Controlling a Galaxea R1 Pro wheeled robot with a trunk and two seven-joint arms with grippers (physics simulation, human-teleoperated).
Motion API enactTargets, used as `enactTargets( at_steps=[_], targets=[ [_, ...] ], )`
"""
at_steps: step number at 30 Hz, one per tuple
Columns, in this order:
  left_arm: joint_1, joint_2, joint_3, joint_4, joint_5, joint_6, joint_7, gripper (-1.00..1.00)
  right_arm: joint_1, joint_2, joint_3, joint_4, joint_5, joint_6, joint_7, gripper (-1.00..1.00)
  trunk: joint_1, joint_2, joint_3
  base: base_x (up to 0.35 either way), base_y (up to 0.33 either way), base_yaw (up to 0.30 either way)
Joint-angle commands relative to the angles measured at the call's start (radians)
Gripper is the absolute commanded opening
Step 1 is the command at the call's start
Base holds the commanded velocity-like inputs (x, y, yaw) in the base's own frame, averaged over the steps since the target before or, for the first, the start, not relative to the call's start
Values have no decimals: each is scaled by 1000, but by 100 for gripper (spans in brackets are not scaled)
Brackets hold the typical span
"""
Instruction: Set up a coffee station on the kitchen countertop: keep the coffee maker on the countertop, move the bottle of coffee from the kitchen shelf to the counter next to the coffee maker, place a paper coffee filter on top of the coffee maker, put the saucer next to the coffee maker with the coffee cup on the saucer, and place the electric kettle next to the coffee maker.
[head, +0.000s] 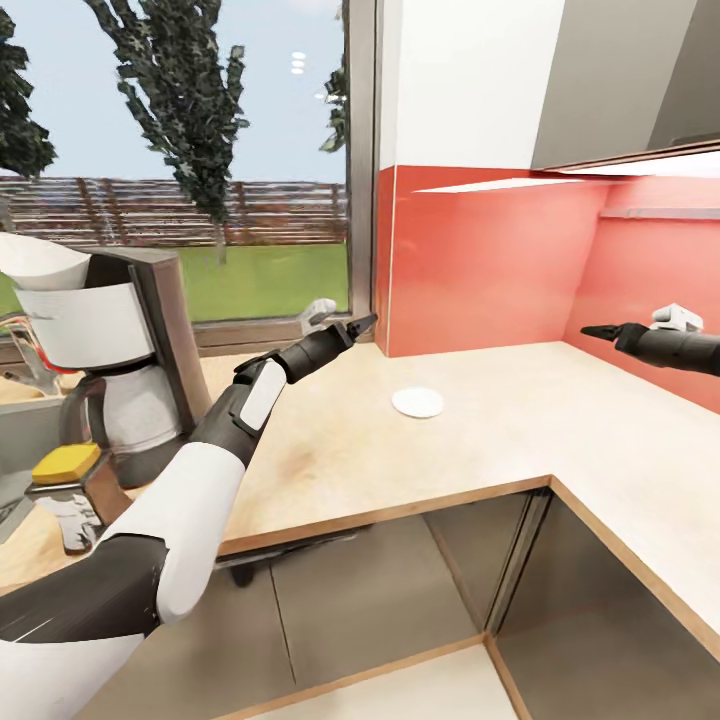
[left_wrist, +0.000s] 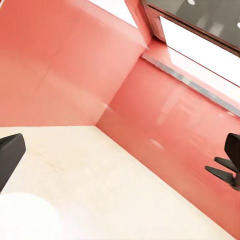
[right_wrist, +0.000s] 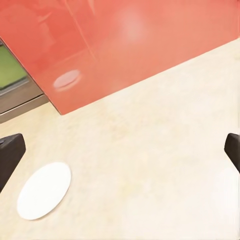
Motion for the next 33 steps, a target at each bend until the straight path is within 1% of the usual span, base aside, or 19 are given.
enactTargets(
  at_steps=[1,10,15,33],
  targets=[
    [-1,0,1,0,10,9,1,100,-1,0,-2,0,3,5,5,100,0,-1,-1,71,-58,3],
    [-1,0,0,0,9,10,1,100,-1,0,-2,1,2,5,5,100,0,-1,-1,34,-12,-66],
    [-1,0,0,0,9,11,1,100,0,0,-2,0,2,5,5,100,0,-1,-1,209,-1,-23],
    [-1,0,0,-4,9,12,1,100,1,0,-2,1,3,5,5,100,0,-1,-1,144,0,-1]
  ],
)
